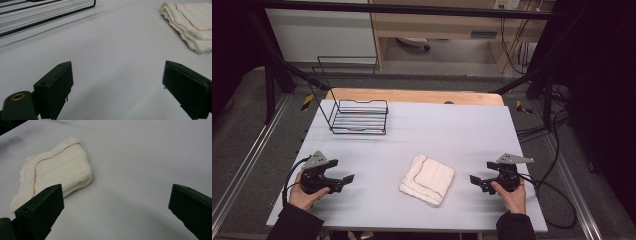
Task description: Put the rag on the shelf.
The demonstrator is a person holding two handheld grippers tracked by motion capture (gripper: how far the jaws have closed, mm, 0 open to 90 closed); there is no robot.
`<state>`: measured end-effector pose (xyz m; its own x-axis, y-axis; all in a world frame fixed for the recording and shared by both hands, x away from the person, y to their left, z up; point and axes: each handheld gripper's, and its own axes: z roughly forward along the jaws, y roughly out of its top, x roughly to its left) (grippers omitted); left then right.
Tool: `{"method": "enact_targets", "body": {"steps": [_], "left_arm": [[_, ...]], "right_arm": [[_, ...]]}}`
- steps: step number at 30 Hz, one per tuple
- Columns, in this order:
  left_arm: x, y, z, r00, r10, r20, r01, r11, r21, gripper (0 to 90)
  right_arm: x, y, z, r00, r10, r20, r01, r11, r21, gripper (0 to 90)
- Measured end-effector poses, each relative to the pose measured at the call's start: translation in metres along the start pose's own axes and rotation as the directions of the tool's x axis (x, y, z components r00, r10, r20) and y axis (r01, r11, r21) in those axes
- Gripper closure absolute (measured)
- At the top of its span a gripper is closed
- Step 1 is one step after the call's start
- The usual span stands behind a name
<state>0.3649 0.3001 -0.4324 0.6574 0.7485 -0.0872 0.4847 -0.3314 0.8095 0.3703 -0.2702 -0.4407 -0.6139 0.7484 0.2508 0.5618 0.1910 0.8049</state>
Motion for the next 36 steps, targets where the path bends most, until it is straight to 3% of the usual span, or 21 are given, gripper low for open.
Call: {"method": "enact_targets", "body": {"steps": [19, 30, 36], "left_arm": [[-0.012, 0.007, 0.006, 1.0000, 0.004, 0.004, -0.004, 1.0000, 0.006, 12.4], [-0.038, 0.022, 0.019, 0.9995, 0.007, 0.029, -0.007, 0.9998, 0.018, 18.5], [-0.060, 0.033, 0.032, 0.9978, 0.043, 0.051, -0.045, 0.9982, 0.041, 23.0]], "right_arm": [[0.001, 0.000, 0.001, 1.0000, 0.001, 0.006, -0.001, 1.000, 0.012, 0.5], [0.003, 0.000, 0.002, 0.9999, -0.002, 0.013, 0.002, 1.000, 0.017, 0.5], [0.004, 0.000, 0.002, 0.9999, 0.000, 0.012, 0.000, 1.000, 0.017, 0.5]]}}
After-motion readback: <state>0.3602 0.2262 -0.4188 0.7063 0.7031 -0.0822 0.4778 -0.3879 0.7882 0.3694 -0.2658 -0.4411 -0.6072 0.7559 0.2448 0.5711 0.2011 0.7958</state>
